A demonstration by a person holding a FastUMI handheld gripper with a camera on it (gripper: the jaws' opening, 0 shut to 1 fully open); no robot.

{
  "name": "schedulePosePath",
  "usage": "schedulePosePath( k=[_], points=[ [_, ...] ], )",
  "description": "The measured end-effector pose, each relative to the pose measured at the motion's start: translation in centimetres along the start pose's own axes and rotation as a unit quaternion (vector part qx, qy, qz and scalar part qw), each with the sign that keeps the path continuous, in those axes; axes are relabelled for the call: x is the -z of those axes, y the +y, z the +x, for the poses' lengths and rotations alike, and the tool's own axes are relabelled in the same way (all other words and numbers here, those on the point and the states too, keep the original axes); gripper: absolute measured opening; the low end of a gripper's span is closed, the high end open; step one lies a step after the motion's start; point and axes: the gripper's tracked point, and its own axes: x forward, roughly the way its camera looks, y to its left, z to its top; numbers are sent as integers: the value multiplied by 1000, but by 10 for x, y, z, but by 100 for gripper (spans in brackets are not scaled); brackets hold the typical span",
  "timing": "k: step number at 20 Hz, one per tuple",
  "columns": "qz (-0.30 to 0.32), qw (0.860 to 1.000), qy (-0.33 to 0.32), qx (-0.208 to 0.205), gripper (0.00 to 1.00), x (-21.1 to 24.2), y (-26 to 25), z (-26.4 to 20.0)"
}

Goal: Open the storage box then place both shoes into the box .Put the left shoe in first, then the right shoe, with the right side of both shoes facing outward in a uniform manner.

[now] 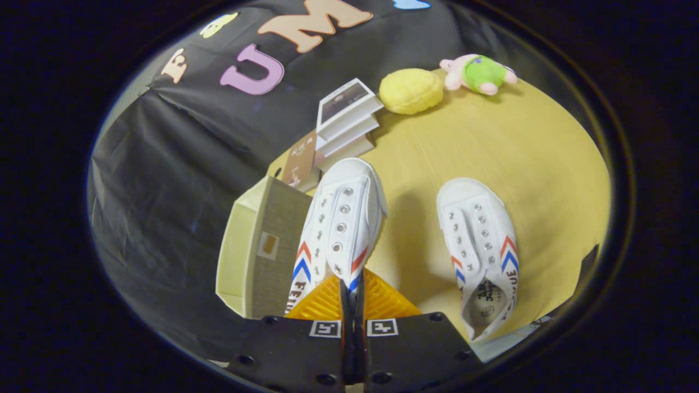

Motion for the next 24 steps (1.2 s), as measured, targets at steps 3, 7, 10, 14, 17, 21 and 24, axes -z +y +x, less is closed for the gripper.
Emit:
schedulePosePath(
  k=[3,7,10,14,17,21,24],
  points=[
    [-11,1000,-12,-20,3,-14,40,-10],
    [-39,998,-13,-42,3,-19,90,-11],
    [-51,997,-9,-60,3,-15,125,-3],
    [-61,995,12,-75,4,-1,164,20],
    [-72,995,27,-69,3,14,180,43],
    [-74,995,48,-54,3,36,193,77],
    [-73,995,55,-39,3,45,199,101]
  ],
)
